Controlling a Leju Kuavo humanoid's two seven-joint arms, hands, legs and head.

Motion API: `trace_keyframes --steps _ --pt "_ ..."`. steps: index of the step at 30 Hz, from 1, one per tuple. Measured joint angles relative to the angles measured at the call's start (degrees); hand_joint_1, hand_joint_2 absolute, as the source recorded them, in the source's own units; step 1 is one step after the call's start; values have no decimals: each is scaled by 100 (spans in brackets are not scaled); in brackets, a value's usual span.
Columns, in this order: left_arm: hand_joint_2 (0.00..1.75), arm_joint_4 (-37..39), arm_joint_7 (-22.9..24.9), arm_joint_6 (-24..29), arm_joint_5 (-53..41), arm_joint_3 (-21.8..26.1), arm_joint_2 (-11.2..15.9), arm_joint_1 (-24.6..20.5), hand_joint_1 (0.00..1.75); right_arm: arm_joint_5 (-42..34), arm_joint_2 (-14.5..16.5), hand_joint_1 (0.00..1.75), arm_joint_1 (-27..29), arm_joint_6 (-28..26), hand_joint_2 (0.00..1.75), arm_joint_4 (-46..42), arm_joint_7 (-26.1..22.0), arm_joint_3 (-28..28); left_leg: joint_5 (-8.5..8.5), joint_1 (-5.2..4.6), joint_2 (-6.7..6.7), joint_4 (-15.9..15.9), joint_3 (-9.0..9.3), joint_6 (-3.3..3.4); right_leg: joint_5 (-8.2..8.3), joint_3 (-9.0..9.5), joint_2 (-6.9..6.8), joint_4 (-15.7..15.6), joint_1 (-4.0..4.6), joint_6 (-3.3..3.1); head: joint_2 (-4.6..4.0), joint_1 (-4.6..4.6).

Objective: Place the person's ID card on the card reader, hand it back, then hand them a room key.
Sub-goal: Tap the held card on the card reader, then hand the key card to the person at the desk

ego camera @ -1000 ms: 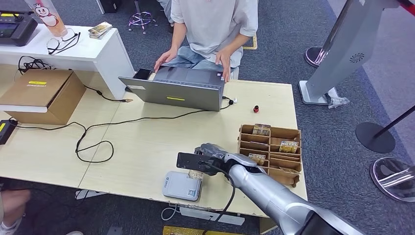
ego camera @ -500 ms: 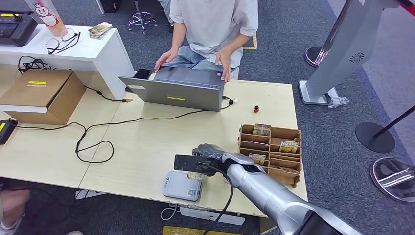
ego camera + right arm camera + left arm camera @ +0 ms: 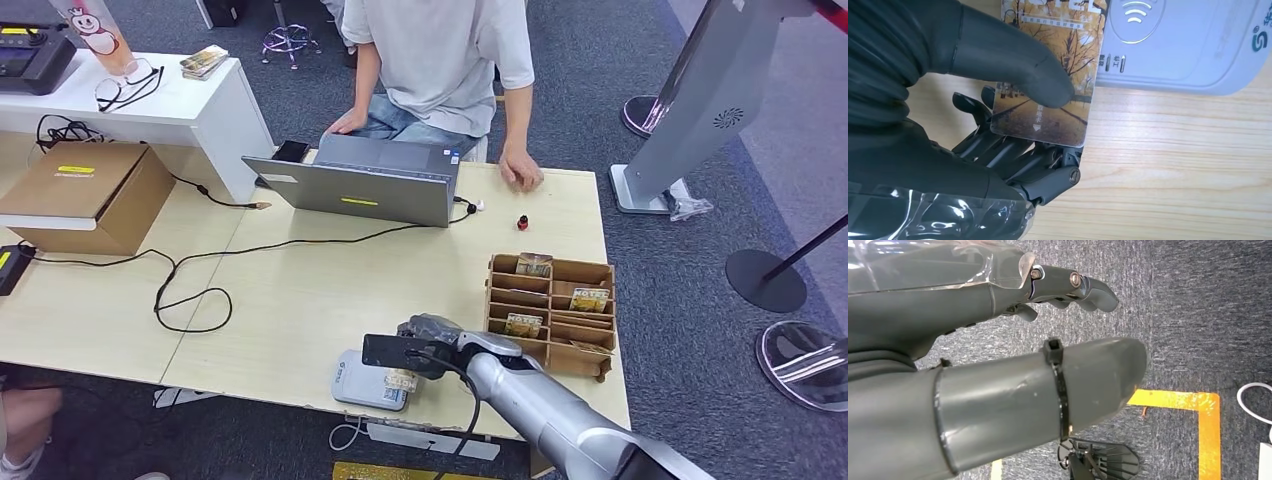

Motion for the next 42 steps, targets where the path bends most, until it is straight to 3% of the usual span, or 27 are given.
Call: trace_keyframes --steps 18,34,37,42 --pt "0 0 111 45 -143 -4 -116 -17 0 69 -34 175 152 20 175 -238 -353 -380 0 1 5 0 7 0 2 4 5 0 0 -3 0 -1" --pt "0 0 244 136 -161 -4 -121 21 0 -502 -689 175 374 415 175 -2859 -379 -922 0 -1 4 1 3 0 2 3 3 -1 0 -3 0 -1" --pt "0 0 245 156 -130 -2 -121 66 0 -431 -827 175 431 195 175 -3371 -404 -1034 0 -1 3 1 2 0 2 3 3 -1 0 -3 0 -1" --pt "0 0 227 193 -60 17 -121 170 0 301 -1011 175 452 -609 175 -4063 -481 -1179 -1 0 4 1 1 0 2 2 4 -1 0 -3 0 0"
